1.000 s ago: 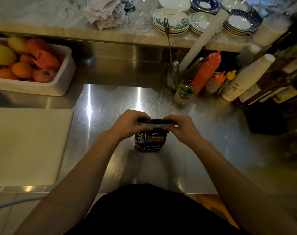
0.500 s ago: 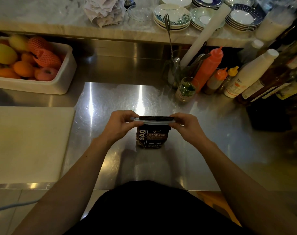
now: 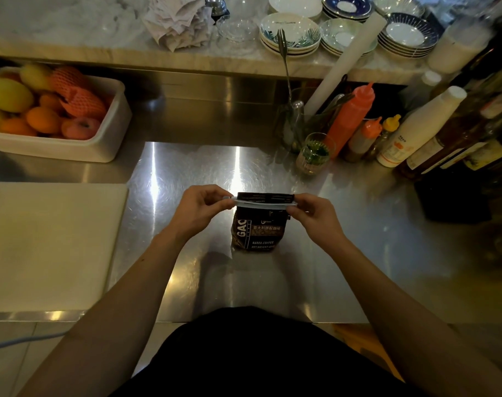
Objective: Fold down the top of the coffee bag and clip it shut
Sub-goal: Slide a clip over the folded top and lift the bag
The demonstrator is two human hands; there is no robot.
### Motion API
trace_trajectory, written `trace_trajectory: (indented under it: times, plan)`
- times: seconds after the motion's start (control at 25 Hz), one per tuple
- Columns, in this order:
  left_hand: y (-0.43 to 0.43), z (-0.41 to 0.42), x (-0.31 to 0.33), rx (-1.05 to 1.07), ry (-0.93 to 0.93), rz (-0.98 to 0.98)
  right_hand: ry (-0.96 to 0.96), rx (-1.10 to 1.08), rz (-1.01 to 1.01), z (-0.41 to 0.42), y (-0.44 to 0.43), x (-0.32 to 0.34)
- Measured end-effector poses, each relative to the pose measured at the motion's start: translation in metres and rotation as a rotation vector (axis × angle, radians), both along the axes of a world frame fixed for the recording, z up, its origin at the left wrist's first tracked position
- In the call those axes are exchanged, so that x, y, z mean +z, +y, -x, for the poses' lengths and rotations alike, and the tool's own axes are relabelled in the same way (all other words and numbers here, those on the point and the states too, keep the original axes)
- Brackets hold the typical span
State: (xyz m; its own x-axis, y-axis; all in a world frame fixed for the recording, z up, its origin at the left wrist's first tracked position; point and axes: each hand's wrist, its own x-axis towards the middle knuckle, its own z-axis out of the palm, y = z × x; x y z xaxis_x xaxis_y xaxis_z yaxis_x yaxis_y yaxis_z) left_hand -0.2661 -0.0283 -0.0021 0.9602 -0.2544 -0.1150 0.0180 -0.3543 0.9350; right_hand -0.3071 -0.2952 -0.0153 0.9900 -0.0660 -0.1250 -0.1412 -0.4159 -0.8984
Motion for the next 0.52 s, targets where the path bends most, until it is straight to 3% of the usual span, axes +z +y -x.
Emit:
trace_trajectory:
  times: [0.52]
  plan:
    - [-0.035,0.009,0.01,0.234,0.046,0.16,-0.032,-0.214,-0.123,0.013,-0.013,0.019]
